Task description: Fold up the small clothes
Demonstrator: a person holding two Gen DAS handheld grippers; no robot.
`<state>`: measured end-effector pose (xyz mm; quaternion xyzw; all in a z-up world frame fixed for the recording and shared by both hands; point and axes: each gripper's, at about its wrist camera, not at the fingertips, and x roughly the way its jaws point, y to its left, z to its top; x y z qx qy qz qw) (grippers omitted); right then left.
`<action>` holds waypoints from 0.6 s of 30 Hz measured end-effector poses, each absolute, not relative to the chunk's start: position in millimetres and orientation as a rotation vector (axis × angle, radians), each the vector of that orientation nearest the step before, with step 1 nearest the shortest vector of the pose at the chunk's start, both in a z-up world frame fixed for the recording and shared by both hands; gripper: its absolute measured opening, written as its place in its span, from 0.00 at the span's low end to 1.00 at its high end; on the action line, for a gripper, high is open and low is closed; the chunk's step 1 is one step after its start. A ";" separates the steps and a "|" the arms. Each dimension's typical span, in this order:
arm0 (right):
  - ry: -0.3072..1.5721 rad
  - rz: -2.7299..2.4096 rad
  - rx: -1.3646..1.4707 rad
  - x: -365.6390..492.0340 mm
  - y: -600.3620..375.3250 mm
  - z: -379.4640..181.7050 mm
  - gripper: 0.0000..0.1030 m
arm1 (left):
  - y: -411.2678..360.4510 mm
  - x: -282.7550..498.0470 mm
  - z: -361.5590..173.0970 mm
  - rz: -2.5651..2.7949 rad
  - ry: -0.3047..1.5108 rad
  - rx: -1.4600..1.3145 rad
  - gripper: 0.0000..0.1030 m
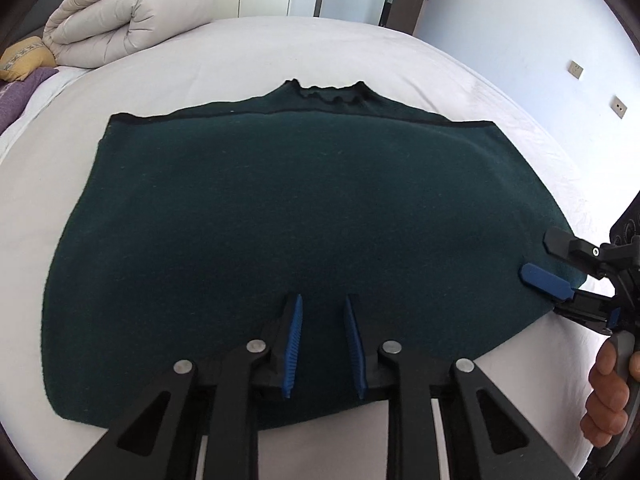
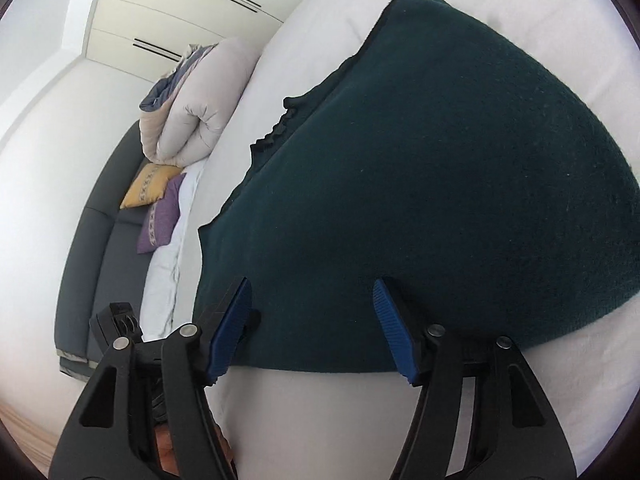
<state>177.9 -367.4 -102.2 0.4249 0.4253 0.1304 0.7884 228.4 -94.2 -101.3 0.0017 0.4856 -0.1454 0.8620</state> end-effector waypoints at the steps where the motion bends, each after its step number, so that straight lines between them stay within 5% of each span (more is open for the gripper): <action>1: 0.901 0.275 0.934 175.4 -372.5 -104.4 0.52 | -88.6 226.8 -101.0 -0.291 1.020 0.012 0.20; 11: 0.807 0.096 0.983 132.5 -442.3 -99.5 0.45 | -36.7 210.0 -98.9 -0.212 1.025 0.014 0.05; 18: 0.798 0.019 0.967 111.1 -464.4 -90.6 0.46 | -6.2 201.9 -99.7 -0.102 1.015 0.040 0.13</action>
